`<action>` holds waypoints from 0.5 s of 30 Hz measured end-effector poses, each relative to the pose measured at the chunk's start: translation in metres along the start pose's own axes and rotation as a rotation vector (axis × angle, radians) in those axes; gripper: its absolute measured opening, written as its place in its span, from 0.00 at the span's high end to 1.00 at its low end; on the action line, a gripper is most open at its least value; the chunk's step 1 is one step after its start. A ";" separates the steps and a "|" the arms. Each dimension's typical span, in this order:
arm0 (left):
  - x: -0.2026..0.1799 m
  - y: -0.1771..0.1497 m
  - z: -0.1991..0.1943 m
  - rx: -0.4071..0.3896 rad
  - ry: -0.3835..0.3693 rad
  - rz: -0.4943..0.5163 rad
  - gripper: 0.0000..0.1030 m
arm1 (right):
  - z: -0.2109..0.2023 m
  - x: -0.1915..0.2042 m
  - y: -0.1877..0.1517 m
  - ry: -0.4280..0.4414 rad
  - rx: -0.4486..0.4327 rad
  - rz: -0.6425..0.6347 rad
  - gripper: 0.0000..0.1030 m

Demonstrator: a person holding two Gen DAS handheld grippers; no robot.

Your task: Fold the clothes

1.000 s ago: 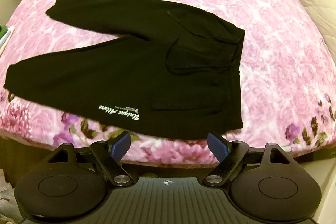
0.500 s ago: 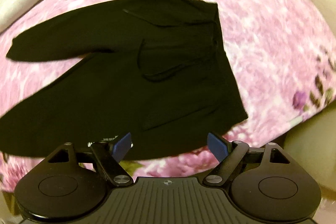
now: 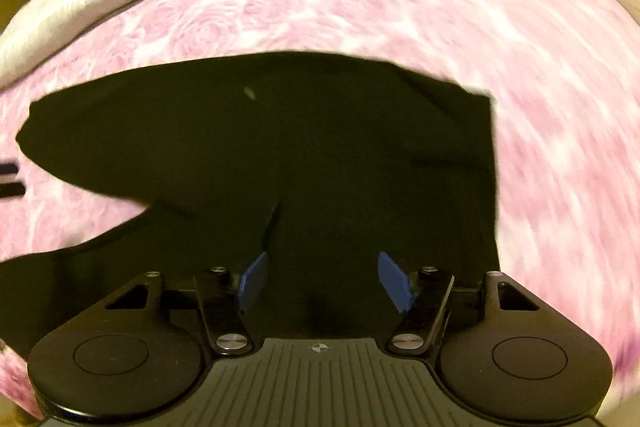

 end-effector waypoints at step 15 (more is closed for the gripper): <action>0.049 0.104 0.150 0.033 -0.035 0.225 0.54 | 0.111 -0.064 0.140 0.104 0.028 -0.347 0.49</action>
Point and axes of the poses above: each gripper's, at about its wrist camera, not at the fingertips, and z roughly the way its jaws point, x to its left, y to its top, the point moved 4 cm from there along z, roughly the way its jaws point, and after that the axes turned 4 degrees about y, right-handed, at the moved point
